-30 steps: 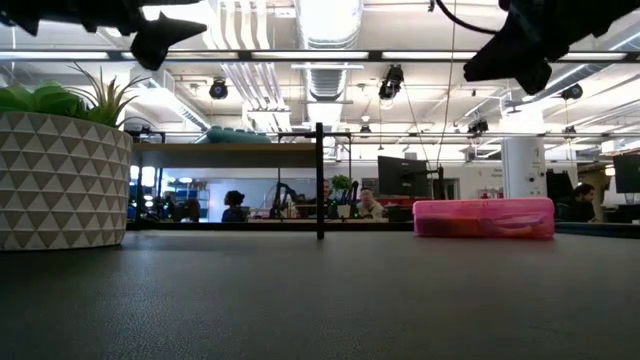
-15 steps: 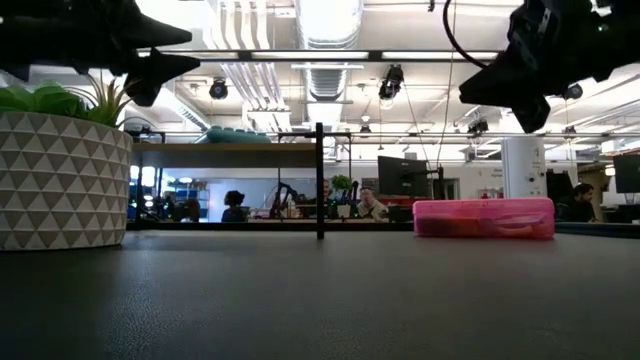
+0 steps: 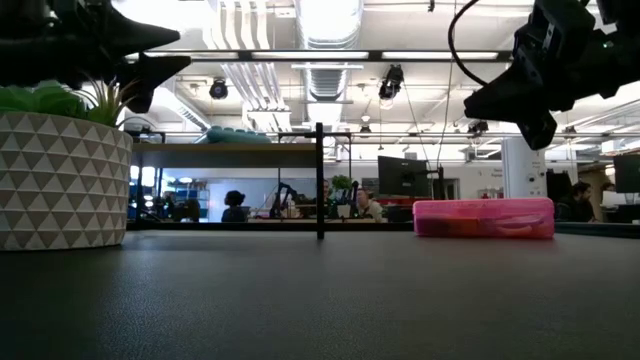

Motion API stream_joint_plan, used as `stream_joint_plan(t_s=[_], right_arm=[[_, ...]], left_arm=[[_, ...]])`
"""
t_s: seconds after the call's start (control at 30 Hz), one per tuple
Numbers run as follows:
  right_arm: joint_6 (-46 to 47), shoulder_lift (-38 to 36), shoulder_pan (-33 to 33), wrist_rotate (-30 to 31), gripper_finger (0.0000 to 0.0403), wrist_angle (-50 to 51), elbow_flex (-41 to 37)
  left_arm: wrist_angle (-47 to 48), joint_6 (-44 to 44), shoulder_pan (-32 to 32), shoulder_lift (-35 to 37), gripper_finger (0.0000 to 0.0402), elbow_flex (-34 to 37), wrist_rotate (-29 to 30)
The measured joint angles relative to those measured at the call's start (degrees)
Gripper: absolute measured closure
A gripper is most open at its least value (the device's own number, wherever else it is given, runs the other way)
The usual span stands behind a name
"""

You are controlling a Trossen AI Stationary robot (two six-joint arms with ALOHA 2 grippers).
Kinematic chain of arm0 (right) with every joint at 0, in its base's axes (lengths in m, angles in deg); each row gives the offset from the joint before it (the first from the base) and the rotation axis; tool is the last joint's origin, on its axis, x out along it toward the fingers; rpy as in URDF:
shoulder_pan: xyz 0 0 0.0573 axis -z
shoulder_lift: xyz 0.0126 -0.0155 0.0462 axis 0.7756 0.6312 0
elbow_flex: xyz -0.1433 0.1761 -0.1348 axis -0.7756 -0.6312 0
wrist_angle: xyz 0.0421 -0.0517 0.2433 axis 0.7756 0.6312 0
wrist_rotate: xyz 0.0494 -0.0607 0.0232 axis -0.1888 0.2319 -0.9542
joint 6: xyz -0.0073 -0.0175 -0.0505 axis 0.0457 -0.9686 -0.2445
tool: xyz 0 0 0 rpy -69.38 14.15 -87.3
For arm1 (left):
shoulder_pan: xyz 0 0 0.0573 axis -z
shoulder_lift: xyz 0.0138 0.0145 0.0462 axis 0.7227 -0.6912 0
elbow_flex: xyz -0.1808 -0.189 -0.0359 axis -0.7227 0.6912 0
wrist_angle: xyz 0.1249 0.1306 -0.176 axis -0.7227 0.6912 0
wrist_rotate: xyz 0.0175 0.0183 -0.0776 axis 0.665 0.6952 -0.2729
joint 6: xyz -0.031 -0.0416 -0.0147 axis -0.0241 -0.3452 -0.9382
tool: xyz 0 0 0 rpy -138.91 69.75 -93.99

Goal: Pack school essentials
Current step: Return to Home Position

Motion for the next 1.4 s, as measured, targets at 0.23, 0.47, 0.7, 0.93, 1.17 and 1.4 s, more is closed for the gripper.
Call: stream_joint_plan(t_s=[0.23,0.47,0.7,0.93,1.17,1.4], right_arm=[[0.80,0.00,0.00,0.11,0.0339,-0.01,-0.17],[2.95,0.00,0.00,0.15,0.0339,0.14,-0.17],[7.85,0.02,0.00,-0.03,0.0339,0.84,-0.17],[7.65,0.07,0.00,-0.09,0.0339,2.99,-0.17],[7.65,0.07,0.00,-0.20,0.0339,2.91,-0.17],[7.64,-0.11,0.00,-0.23,0.0339,2.87,-0.25]], left_arm=[[-7.48,-0.23,0.00,3.08,0.0197,5.08,0.33],[-6.74,1.19,0.00,5.54,0.0197,5.10,0.54],[-6.58,1.21,0.00,5.32,0.0197,5.12,0.56],[-6.52,1.21,0.00,4.03,0.0197,5.14,0.58],[-6.57,1.23,0.00,2.75,0.0197,5.16,0.59],[-6.56,1.23,0.00,1.42,0.0197,5.18,0.59]])
